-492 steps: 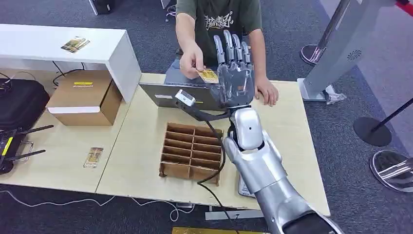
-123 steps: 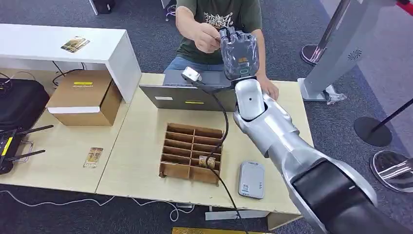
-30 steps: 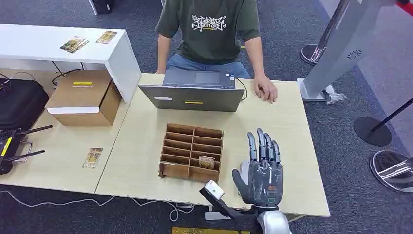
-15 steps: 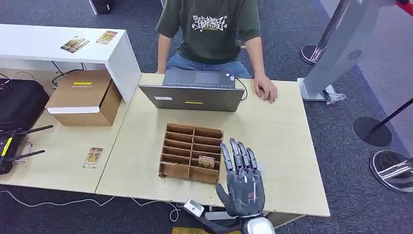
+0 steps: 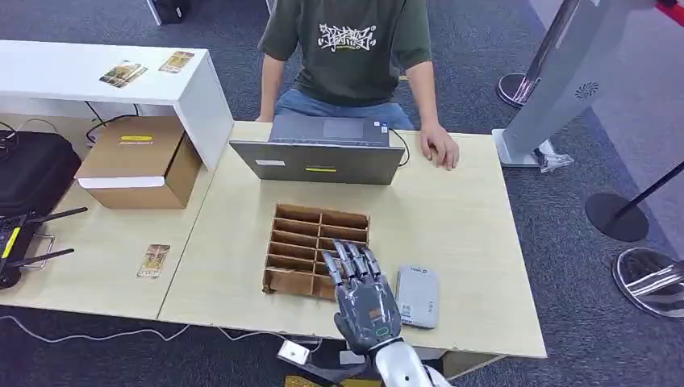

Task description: Pass the card to the sensor for recognition and then transmit it.

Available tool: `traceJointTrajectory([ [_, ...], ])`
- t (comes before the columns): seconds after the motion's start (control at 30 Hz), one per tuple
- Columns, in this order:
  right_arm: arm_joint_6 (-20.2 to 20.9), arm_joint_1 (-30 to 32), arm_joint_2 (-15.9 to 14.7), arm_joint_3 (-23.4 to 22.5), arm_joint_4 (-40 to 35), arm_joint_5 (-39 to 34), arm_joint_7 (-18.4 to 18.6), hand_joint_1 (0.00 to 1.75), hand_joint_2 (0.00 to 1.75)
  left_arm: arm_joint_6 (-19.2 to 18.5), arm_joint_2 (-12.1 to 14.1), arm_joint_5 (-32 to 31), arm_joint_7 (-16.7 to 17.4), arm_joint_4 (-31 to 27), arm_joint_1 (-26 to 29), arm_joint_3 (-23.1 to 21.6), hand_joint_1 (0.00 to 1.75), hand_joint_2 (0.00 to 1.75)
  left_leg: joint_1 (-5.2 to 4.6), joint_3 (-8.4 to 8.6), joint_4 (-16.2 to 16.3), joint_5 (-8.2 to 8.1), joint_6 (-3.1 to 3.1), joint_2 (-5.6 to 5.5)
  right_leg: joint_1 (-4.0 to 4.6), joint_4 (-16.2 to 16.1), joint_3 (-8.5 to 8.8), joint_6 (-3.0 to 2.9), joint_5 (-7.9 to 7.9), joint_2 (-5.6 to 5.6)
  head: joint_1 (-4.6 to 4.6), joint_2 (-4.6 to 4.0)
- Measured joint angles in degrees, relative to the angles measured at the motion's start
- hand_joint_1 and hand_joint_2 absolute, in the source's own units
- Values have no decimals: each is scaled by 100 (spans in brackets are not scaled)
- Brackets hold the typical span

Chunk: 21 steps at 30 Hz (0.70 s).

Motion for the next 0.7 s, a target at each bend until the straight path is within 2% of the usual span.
traceJointTrajectory([
  [0.23, -17, -455, 306, 92, 708, -144, -81, 0, 175, -13, -11, 15, 24, 0, -25, 9, 0, 0, 0, 0, 0, 0, 0, -1, 0, 1, 2, 0, 0, -3, 2, 0],
  [0.47, -20, -611, 411, 140, 944, -273, -65, 0, 175, -39, -11, 22, 30, 0, -26, 9, 0, 0, -1, -1, 0, -1, 0, -1, 0, 1, 1, 0, 0, -2, 2, 0],
  [0.7, -13, -947, 736, 205, 1202, -568, 110, 0, 175, -116, -13, 4, 81, 0, -45, 9, 0, 0, 4, 0, 0, 3, -4, 1, 4, 2, 0, -1, 0, -1, 2, 0],
])
